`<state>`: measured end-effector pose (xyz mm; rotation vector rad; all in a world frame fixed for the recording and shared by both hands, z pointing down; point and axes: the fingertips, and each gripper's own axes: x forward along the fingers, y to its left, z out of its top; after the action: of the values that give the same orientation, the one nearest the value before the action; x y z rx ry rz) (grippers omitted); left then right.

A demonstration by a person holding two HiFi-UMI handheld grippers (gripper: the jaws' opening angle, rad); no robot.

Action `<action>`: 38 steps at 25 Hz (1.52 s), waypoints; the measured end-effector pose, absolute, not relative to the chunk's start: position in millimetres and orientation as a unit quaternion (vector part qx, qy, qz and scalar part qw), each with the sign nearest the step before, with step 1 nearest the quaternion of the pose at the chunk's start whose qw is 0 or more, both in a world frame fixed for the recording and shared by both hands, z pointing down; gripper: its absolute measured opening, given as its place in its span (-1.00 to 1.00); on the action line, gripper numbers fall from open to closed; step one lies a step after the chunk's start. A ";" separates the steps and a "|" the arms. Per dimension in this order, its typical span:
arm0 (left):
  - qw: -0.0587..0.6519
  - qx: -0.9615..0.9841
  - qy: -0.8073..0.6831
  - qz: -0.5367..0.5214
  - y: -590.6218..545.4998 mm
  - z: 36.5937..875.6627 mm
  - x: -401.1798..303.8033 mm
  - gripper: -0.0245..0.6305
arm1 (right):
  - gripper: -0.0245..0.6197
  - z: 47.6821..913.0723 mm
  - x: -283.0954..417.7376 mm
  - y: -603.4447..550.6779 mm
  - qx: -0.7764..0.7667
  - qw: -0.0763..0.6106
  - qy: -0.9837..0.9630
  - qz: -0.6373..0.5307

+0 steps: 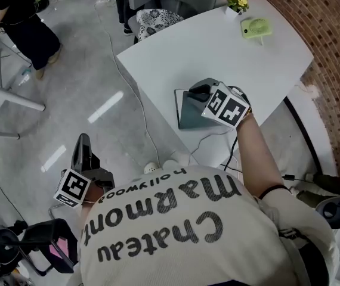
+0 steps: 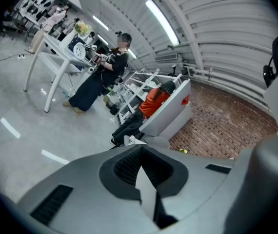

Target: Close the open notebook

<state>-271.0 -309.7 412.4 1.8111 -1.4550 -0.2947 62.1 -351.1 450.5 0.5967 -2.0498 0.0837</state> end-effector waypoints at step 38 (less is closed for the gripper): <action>0.402 0.634 -0.654 -0.096 -266.6 436.1 -266.7 -0.92 | -0.74 520.2 63.9 -398.0 0.153 0.479 -0.863 0.048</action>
<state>-266.7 -266.6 436.1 1.6024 -1.6520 -0.2416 63.9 -398.0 520.2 0.3723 -2.1068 0.1163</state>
